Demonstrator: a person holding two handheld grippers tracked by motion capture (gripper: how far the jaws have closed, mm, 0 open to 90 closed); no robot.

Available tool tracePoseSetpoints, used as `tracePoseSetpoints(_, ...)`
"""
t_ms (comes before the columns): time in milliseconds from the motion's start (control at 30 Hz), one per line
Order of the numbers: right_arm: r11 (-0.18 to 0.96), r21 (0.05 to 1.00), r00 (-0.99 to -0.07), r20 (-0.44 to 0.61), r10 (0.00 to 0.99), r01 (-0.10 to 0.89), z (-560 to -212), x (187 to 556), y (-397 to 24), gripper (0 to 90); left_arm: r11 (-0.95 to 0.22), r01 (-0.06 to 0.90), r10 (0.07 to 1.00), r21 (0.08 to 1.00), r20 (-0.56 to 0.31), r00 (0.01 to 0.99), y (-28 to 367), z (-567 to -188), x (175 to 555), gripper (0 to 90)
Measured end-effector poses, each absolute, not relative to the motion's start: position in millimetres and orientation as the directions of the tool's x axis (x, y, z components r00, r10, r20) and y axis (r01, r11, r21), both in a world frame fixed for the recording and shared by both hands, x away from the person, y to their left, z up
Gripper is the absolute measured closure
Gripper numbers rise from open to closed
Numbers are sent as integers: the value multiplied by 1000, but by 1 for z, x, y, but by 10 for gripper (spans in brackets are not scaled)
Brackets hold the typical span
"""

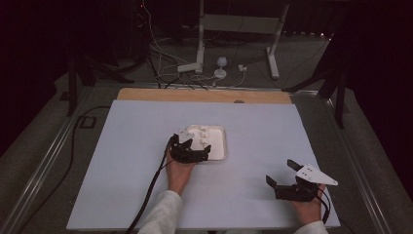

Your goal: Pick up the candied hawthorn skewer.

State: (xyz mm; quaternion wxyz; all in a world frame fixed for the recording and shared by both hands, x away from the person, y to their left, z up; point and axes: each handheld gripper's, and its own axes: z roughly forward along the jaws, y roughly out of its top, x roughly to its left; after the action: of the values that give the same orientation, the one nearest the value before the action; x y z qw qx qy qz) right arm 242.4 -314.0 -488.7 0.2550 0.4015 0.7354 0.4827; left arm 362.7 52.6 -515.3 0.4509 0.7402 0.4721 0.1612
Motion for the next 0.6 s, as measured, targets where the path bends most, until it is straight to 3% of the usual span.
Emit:
tracePoseSetpoints(200,212,915,-547,11,837,343,-489,242,-314,0,-172,606,844,776,-201,498,43,-523,366,144)
tracePoseSetpoints(367,211,915,-545,12,838,345,-489,243,-315,0,-230,629,870,743,-133,475,35,-527,366,187)
tracePoseSetpoints(400,209,915,-544,13,839,345,-489,242,-315,0,-247,624,873,742,-109,475,33,-527,365,263)
tracePoseSetpoints(433,209,915,-544,13,839,345,-489,242,-315,0,-253,622,875,742,-99,474,32,-526,365,263)
tracePoseSetpoints(467,208,915,-544,14,839,346,-489,243,-315,0,-267,621,882,737,-73,466,31,-525,364,399)
tracePoseSetpoints(600,209,915,-544,13,839,345,-489,242,-315,0,-284,629,890,724,-44,453,34,-522,363,601)
